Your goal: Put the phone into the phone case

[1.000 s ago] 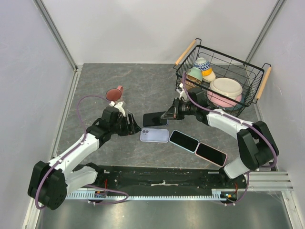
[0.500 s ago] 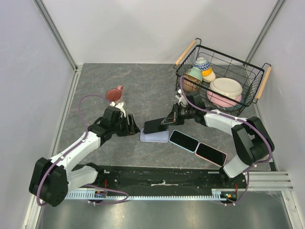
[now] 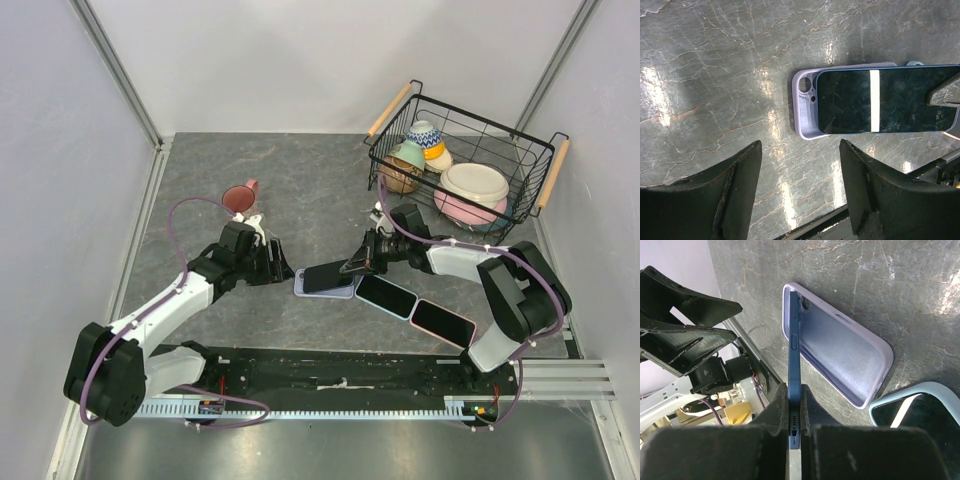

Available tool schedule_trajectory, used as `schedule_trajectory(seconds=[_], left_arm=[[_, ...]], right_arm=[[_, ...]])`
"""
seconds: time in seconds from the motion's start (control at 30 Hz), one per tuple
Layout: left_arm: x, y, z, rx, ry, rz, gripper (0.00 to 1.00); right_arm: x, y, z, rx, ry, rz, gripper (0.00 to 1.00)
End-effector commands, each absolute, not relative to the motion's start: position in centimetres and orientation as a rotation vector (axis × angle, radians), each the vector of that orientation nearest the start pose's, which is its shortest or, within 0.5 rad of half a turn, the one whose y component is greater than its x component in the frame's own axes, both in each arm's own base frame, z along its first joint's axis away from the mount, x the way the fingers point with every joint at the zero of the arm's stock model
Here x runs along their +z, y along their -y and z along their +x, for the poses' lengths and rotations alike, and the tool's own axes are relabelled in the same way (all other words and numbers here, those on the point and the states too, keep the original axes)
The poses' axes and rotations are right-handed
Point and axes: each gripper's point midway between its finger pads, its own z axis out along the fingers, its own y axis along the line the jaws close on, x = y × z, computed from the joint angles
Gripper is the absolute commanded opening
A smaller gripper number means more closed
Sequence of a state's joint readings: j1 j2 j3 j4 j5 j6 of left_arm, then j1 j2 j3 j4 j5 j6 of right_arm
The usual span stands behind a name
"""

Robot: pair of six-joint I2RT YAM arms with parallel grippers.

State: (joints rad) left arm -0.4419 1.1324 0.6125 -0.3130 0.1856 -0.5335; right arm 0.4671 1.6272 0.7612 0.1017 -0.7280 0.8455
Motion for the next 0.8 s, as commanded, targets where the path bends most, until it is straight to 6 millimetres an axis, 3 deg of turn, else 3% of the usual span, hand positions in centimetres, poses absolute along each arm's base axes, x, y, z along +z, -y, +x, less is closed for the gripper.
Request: schedule_trajectory(seconds=[0.0, 0.5, 0.77], left_arm=[[8.5, 17.7, 24.5, -0.684, -2.463, -0.006, 0.7], [4.9, 20.6, 25.1, -0.853, -2.529, -0.043, 0.69], [3.2, 22.2, 25.0, -0.948, -2.605, -0.053, 0.64]], right_arm=[[8.1, -29.1, 25.4, 1.495, -2.56, 0.073, 0.0], [4.1, -29.0, 24.8, 1.421, -2.619, 0.113, 0.0], [2.5, -28.7, 25.5, 1.363, -2.602, 0.164, 0.0]])
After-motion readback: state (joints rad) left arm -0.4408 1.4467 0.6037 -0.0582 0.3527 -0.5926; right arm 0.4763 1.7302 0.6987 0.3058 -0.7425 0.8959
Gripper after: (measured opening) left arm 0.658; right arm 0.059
